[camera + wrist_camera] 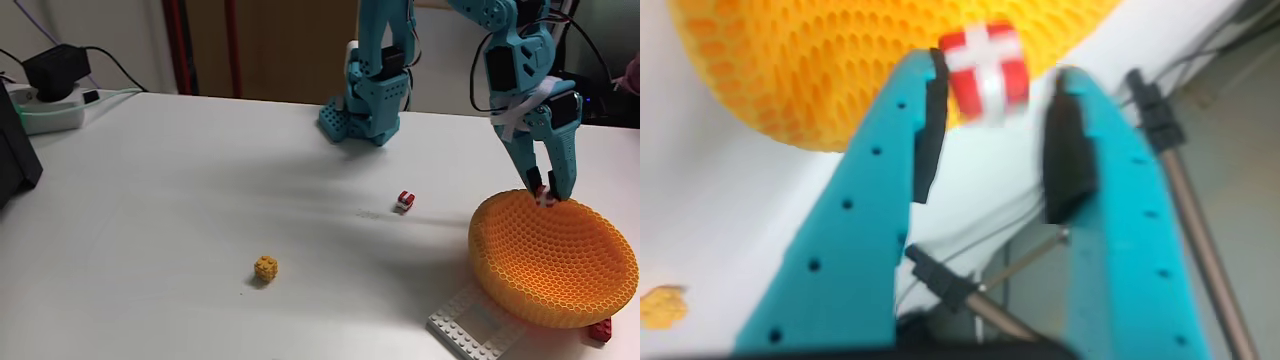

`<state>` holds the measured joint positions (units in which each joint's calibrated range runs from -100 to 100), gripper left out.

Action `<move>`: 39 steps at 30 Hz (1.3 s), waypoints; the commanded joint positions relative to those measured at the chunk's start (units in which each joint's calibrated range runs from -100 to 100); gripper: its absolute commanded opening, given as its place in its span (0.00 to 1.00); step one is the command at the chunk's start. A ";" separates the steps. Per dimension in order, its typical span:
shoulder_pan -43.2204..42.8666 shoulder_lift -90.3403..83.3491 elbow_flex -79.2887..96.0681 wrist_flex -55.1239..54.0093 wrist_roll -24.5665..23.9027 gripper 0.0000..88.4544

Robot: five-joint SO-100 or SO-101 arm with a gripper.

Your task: Pick only small cubed objects and place them into the bowl

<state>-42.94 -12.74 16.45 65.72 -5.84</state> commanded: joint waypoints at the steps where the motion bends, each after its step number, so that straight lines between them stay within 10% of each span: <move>1: 3.05 -1.56 -2.73 -0.04 -0.98 0.31; 20: 54.96 1.38 3.82 10.47 -0.59 0.27; 39: 61.49 18.42 -5.04 3.09 1.37 0.26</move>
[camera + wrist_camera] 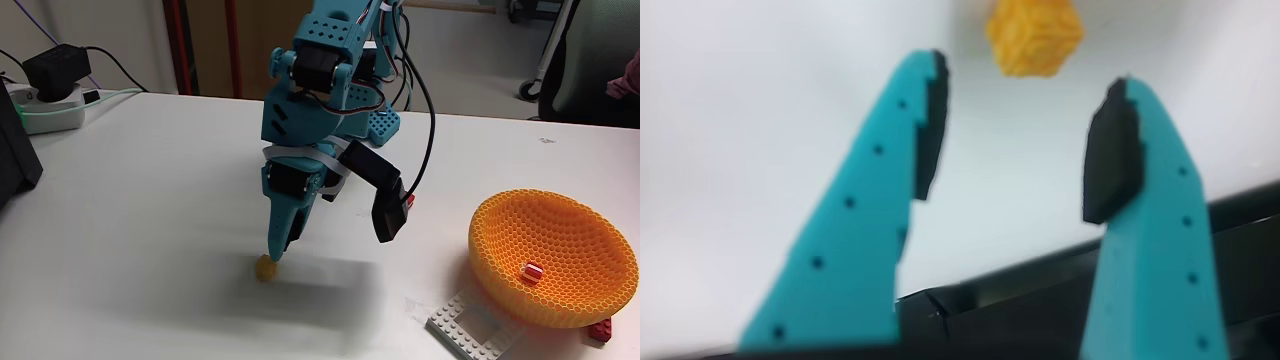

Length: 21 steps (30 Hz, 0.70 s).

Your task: Pick only small cubed objects and place them into the bowl

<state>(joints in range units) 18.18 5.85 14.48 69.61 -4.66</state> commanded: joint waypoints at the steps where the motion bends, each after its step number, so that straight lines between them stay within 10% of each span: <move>1: 0.46 0.21 -3.26 -1.06 0.29 0.26; 21: 4.09 9.11 -5.86 -7.57 2.05 0.16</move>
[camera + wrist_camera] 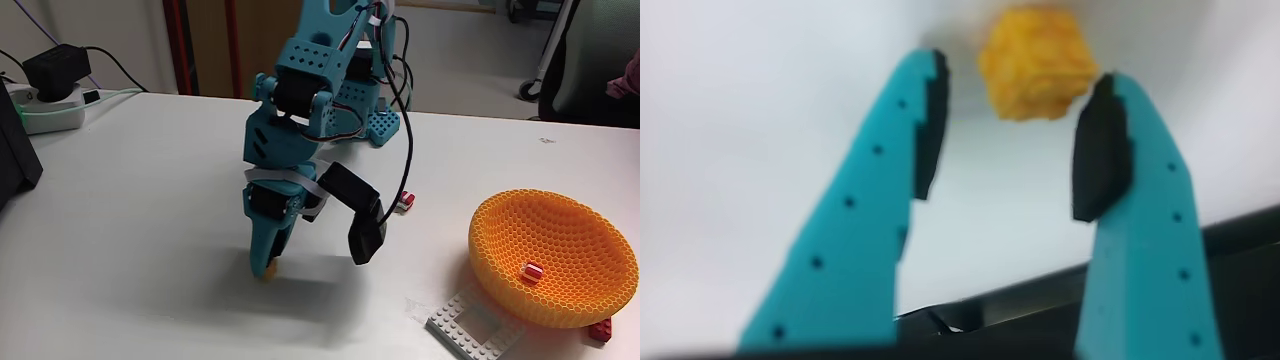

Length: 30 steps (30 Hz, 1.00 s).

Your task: Pick only small cubed objects and place them into the bowl

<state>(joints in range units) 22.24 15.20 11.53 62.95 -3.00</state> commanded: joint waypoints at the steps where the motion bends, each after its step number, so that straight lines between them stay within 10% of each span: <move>1: 0.12 -0.14 -2.91 -1.18 0.49 0.11; 15: -3.88 -24.01 -2.23 10.99 1.32 0.00; 30: -58.96 -36.51 5.37 8.81 -2.30 0.00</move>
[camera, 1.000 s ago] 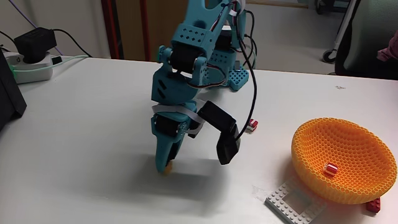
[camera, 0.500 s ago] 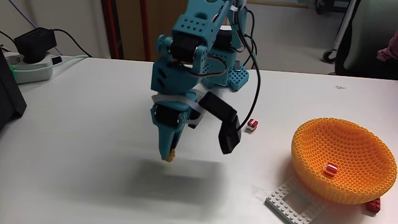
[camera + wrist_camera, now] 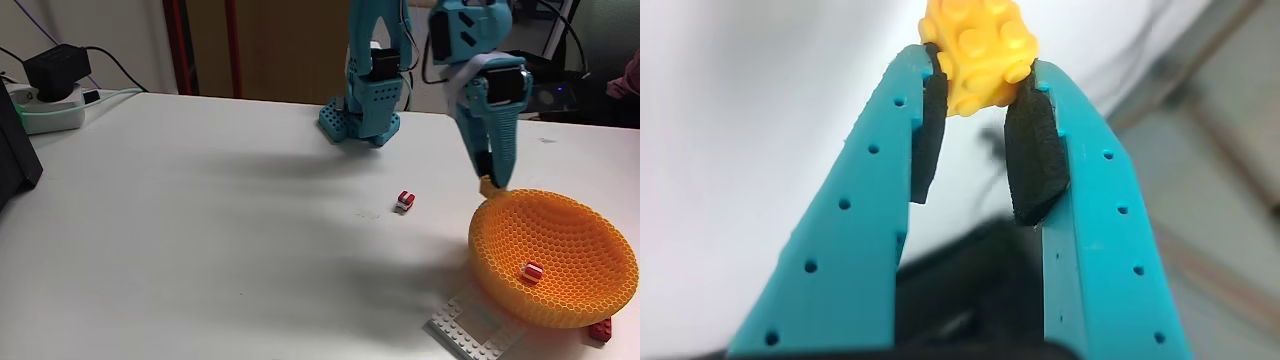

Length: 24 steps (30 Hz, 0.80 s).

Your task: Pick only small cubed objects and place them into the bowl

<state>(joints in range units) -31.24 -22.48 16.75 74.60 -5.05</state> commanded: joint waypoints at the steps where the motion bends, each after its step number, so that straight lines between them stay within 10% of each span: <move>1: -6.88 2.59 0.15 -3.36 -0.20 0.00; 6: -10.23 9.22 0.05 -7.79 0.68 0.02; 12: -8.46 9.98 -2.83 -5.09 -0.49 0.34; 24: 14.28 -9.15 1.60 15.93 -0.15 0.25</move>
<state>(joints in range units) -22.53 -26.22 17.34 86.58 -5.98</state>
